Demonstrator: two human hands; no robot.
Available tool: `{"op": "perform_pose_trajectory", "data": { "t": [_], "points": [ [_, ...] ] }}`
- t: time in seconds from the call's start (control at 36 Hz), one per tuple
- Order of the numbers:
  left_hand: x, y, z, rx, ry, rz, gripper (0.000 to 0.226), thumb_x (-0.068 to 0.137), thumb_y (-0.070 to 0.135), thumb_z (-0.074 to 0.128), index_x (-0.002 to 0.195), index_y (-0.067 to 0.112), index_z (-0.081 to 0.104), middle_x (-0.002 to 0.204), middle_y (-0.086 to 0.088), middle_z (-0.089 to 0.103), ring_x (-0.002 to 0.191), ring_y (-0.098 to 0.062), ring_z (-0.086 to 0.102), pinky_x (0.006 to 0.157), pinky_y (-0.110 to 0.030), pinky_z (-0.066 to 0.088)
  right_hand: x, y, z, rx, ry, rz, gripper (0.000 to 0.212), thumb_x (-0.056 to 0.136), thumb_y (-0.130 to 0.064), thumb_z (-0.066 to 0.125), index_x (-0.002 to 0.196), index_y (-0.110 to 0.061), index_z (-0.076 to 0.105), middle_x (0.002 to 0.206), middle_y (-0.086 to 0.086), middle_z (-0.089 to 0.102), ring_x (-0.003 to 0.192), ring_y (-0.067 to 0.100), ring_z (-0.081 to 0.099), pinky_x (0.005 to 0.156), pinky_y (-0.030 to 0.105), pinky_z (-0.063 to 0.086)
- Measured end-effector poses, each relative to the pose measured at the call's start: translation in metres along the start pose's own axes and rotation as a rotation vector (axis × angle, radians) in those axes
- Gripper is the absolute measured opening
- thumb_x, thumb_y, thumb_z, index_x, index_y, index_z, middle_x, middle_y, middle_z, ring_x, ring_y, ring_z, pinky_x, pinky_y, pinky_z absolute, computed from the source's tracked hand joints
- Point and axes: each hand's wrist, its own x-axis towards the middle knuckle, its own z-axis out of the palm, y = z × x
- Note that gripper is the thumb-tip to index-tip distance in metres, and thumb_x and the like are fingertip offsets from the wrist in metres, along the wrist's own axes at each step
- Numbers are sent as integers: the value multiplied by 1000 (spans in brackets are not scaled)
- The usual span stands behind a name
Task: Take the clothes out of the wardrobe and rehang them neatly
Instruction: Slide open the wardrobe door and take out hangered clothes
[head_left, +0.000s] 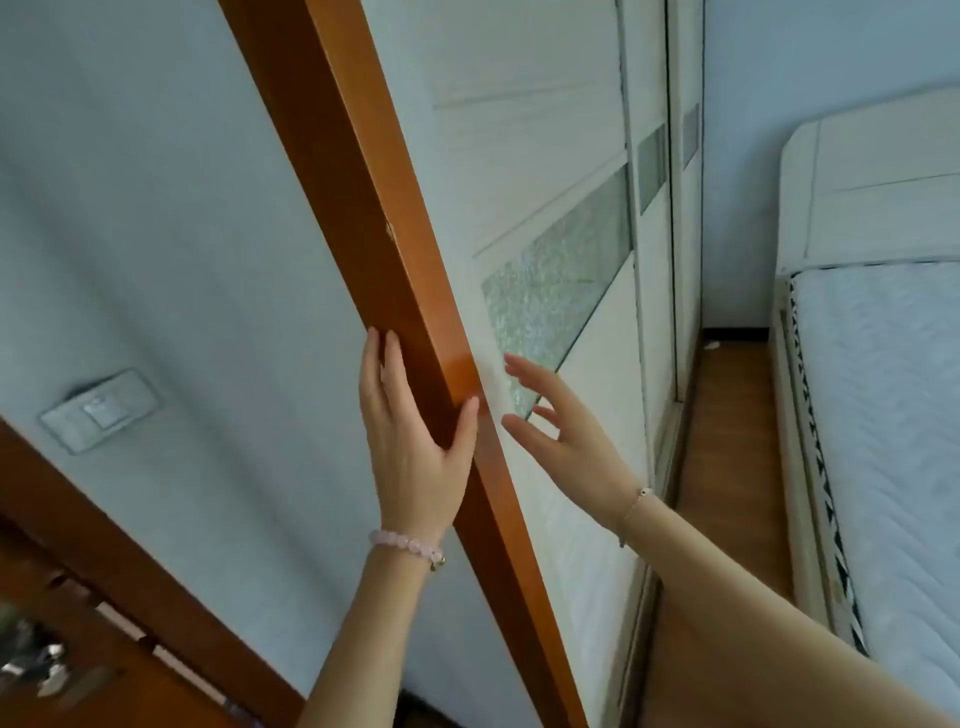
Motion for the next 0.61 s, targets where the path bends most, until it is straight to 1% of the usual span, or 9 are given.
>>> {"op": "perform_pose_trajectory", "data": {
  "t": [0.03,0.08,0.17,0.22,0.28,0.36,0.47,0.53,0.61],
  "points": [
    [0,1,2,-15,3,-26,82,82,39,63,146,13,19,153,-13,23,140,-28,27,104,-47,42,3,-3,2,48,6,-1,46,94,-28,52,132,-47,34,126,-39,37,113,-26,35,91,-2,28],
    [-1,0,8,-9,11,-52,85,81,42,61,147,18,13,155,-12,18,142,-30,23,104,-51,42,8,-1,6,105,21,38,43,95,-27,51,133,-44,40,124,-39,39,117,-22,38,92,-1,30],
    [-5,-6,19,36,12,-20,87,83,46,57,148,21,4,157,-8,11,144,-29,18,106,-51,40,13,0,14,137,43,37,41,95,-28,51,133,-40,43,126,-31,42,121,-11,41,94,0,32],
    [-5,-12,23,69,14,9,86,85,49,51,148,21,0,157,-7,9,144,-31,18,107,-50,39,17,4,17,153,60,30,41,94,-28,52,132,-41,44,128,-26,42,120,-8,43,93,1,33],
    [-6,-14,25,88,29,24,84,85,51,47,148,21,-1,156,-7,9,143,-32,19,107,-51,38,19,8,19,173,76,41,41,94,-29,53,130,-43,42,126,-27,41,118,-9,43,93,3,35],
    [-6,-16,28,85,53,33,80,87,56,41,147,21,1,155,-7,10,142,-33,20,106,-52,39,23,13,20,184,80,59,43,92,-31,55,127,-50,40,121,-33,39,114,-15,43,91,2,37],
    [-7,-18,31,48,71,17,78,87,57,40,147,24,1,155,-5,10,143,-30,19,105,-52,39,25,19,21,211,80,63,47,89,-29,61,122,-56,40,122,-29,44,111,-13,47,87,2,42],
    [-8,-18,31,38,70,21,77,88,57,39,147,24,2,155,-4,10,143,-29,18,106,-52,39,26,20,21,193,86,62,51,87,-28,63,120,-58,39,120,-30,45,109,-13,48,84,3,44],
    [-8,-16,30,24,77,25,76,88,59,38,146,25,3,155,-3,11,143,-28,18,105,-52,40,28,19,20,170,96,61,52,85,-28,66,118,-58,40,116,-29,48,105,-12,50,80,3,45]
  ]
}}
